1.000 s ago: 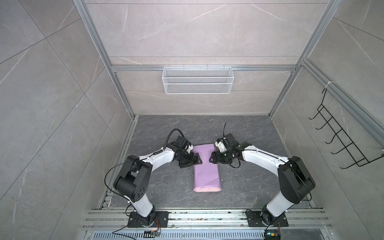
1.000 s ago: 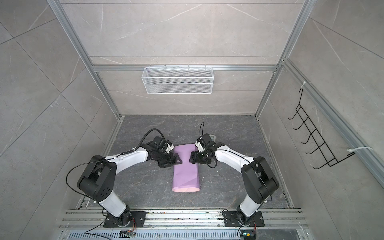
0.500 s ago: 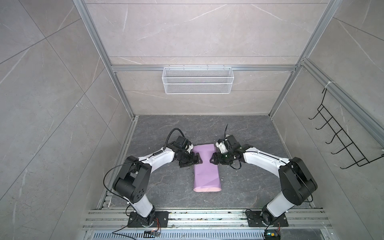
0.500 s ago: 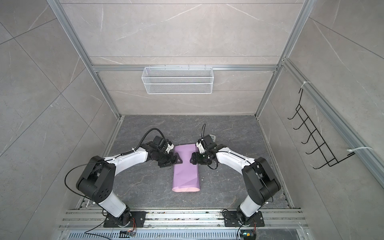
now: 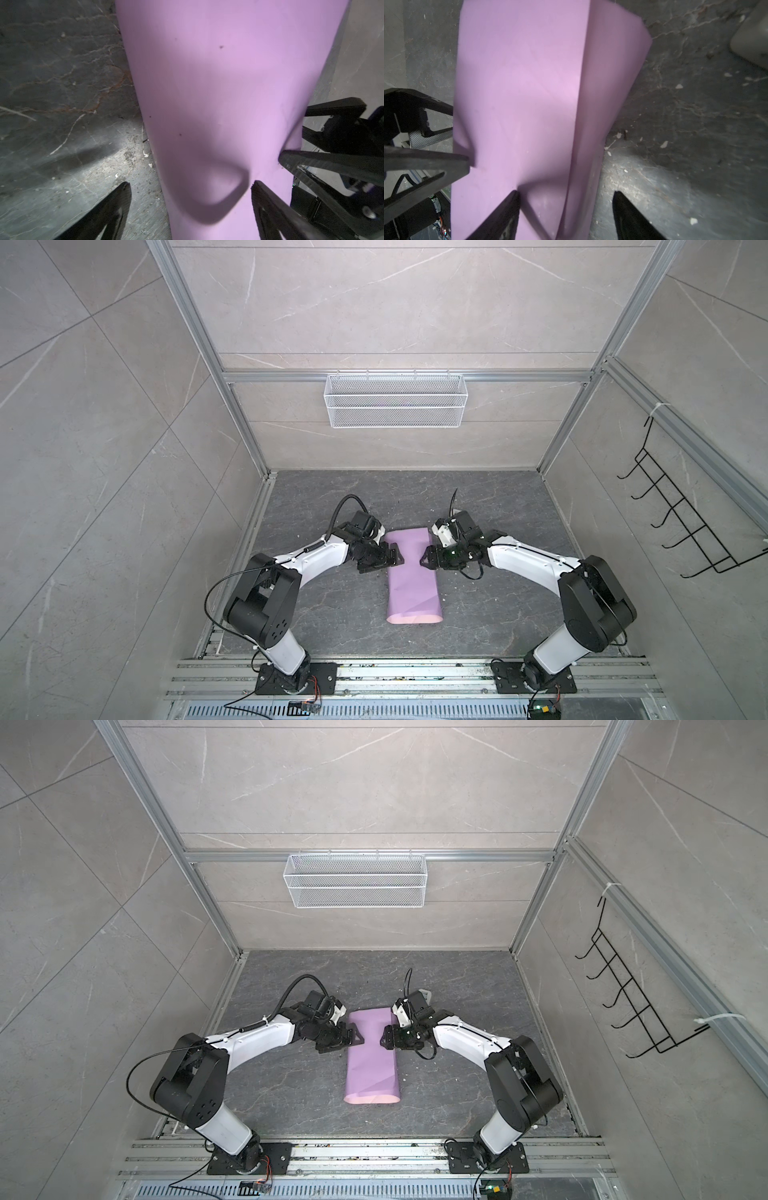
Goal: Wrap the gift box in paper
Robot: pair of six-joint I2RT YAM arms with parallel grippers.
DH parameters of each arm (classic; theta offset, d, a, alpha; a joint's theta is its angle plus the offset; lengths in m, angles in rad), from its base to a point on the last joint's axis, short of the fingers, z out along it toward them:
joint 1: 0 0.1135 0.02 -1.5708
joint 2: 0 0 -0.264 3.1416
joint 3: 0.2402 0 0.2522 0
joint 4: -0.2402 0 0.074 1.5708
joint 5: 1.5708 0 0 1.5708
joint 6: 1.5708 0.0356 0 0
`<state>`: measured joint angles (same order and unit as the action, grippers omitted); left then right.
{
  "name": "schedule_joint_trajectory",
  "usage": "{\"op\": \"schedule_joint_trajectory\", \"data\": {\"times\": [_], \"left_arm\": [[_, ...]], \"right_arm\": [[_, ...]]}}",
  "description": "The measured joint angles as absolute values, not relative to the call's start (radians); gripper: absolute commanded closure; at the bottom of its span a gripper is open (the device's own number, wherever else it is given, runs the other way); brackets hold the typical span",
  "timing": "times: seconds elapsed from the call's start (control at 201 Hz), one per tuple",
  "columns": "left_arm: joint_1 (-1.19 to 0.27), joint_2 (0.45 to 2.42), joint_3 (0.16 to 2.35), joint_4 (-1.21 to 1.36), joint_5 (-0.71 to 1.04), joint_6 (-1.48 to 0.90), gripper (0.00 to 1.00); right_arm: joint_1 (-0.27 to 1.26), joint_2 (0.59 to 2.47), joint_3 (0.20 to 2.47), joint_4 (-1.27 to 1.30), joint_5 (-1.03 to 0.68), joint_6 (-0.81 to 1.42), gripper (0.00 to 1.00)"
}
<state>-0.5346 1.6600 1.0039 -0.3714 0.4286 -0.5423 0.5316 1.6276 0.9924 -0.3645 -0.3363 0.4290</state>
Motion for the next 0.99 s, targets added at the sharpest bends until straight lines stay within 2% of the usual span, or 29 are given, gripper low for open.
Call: {"op": "schedule_joint_trajectory", "data": {"times": [0.408, 0.697, 0.991], "left_arm": [[-0.533, 1.671, 1.003, -0.363, 0.439, -0.523, 0.1], [-0.532, 1.673, 1.003, -0.361, 0.44, -0.516, 0.11], [-0.532, 1.673, 1.003, -0.359, 0.444, -0.514, 0.13]], "right_arm": [[0.507, 1.611, 1.021, -0.444, -0.339, 0.428, 0.23], [0.297, 1.56, 1.082, -0.463, -0.442, 0.428, 0.22], [0.122, 1.672, 1.119, -0.34, -0.575, 0.499, 0.32]]}}
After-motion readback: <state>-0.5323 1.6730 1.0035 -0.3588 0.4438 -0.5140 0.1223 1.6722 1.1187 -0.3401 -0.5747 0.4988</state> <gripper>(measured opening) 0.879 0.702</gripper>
